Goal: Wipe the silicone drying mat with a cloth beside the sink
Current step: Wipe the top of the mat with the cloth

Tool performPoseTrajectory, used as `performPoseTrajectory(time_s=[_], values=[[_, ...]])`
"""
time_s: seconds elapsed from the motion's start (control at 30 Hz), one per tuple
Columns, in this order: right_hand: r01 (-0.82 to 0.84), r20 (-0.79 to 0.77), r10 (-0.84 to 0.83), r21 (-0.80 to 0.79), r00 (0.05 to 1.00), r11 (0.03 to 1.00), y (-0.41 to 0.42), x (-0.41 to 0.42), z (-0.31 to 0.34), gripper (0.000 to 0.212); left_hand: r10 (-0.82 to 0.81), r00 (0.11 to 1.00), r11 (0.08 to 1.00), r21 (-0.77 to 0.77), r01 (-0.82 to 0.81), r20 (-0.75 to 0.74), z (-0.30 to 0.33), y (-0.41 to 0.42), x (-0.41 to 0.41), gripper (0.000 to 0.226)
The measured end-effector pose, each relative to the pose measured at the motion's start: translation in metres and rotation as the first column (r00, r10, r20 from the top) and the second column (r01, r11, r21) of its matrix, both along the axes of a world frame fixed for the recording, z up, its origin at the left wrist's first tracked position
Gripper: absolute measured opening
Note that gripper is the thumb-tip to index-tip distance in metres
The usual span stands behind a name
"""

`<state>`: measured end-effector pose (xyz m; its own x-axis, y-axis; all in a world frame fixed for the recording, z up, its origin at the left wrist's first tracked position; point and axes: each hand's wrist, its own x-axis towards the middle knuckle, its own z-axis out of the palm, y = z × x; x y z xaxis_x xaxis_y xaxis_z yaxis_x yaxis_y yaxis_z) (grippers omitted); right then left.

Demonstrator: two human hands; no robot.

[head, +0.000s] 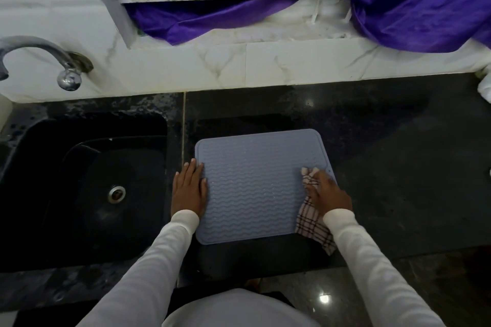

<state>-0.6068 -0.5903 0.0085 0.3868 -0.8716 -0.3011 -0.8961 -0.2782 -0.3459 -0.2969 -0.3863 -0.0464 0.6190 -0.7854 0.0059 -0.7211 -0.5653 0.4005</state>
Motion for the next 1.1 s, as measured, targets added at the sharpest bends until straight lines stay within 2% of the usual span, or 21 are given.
performPoseTrajectory(time_s=[0.13, 0.27, 0.4, 0.53, 0.6, 0.7, 0.77, 0.83, 0.87, 0.9, 0.93, 0.97, 1.0, 1.1], values=[[0.098, -0.025, -0.098, -0.016, 0.995, 0.995, -0.006, -0.008, 0.008, 0.042, -0.006, 1.000, 1.000, 0.010, 0.007, -0.015, 0.001, 0.001, 0.000, 0.057], [0.145, 0.056, -0.143, -0.027, 0.988, 0.989, 0.010, 0.010, 0.020, 0.038, 0.000, 0.999, 1.000, 0.021, 0.001, -0.034, 0.005, 0.001, -0.001, 0.052], [-0.005, 0.173, 0.016, -0.062, 0.985, 0.998, 0.052, 0.049, 0.028, 0.045, -0.006, 1.000, 0.999, 0.038, 0.007, -0.013, 0.003, 0.001, 0.000, 0.052], [-0.169, 0.246, 0.166, -0.009, 0.955, 0.986, 0.108, 0.113, 0.022, 0.047, -0.019, 1.000, 0.999, 0.033, 0.019, -0.004, -0.001, 0.001, 0.002, 0.053], [-0.251, 0.194, 0.242, 0.020, 0.951, 0.968, 0.138, 0.141, 0.011, 0.046, -0.020, 1.000, 0.999, 0.025, 0.020, 0.004, -0.004, 0.000, 0.003, 0.052], [-0.282, 0.073, 0.287, -0.076, 0.955, 0.956, 0.157, 0.159, -0.018, 0.049, -0.011, 1.000, 1.000, 0.011, 0.011, 0.017, -0.009, 0.000, 0.003, 0.054], [-0.323, -0.059, 0.319, -0.077, 0.946, 0.943, 0.160, 0.153, -0.034, 0.058, -0.016, 1.000, 1.000, 0.006, 0.016, 0.027, -0.012, 0.000, 0.004, 0.054], [-0.432, -0.194, 0.401, -0.153, 0.895, 0.889, 0.155, 0.142, -0.032, 0.054, -0.019, 0.999, 1.000, 0.000, 0.019, 0.036, -0.012, -0.001, 0.004, 0.054], [-0.488, -0.193, 0.456, -0.183, 0.869, 0.854, 0.152, 0.138, -0.029, 0.056, -0.026, 0.999, 1.000, 0.003, 0.026, 0.034, -0.012, 0.000, 0.005, 0.054], [-0.529, -0.182, 0.497, -0.239, 0.848, 0.814, 0.151, 0.134, -0.020, 0.067, -0.033, 0.999, 0.999, 0.009, 0.033, 0.034, -0.012, 0.001, 0.005, 0.054], [-0.521, -0.159, 0.497, -0.285, 0.853, 0.804, 0.151, 0.132, -0.011, 0.079, -0.035, 0.999, 0.999, 0.015, 0.034, 0.031, -0.013, 0.002, 0.005, 0.054], [-0.468, -0.118, 0.454, -0.291, 0.883, 0.834, 0.148, 0.128, -0.005, 0.085, -0.033, 0.999, 0.999, 0.016, 0.033, 0.025, -0.012, 0.002, 0.005, 0.055], [-0.391, -0.063, 0.393, -0.318, 0.918, 0.864, 0.143, 0.123, -0.003, 0.084, -0.033, 0.999, 0.999, 0.016, 0.033, 0.017, -0.010, 0.003, 0.005, 0.055], [-0.113, 0.028, 0.119, -0.165, 0.992, 0.980, 0.121, 0.106, 0.002, 0.056, -0.039, 0.999, 0.998, 0.040, 0.038, 0.028, -0.007, 0.002, 0.005, 0.057]])
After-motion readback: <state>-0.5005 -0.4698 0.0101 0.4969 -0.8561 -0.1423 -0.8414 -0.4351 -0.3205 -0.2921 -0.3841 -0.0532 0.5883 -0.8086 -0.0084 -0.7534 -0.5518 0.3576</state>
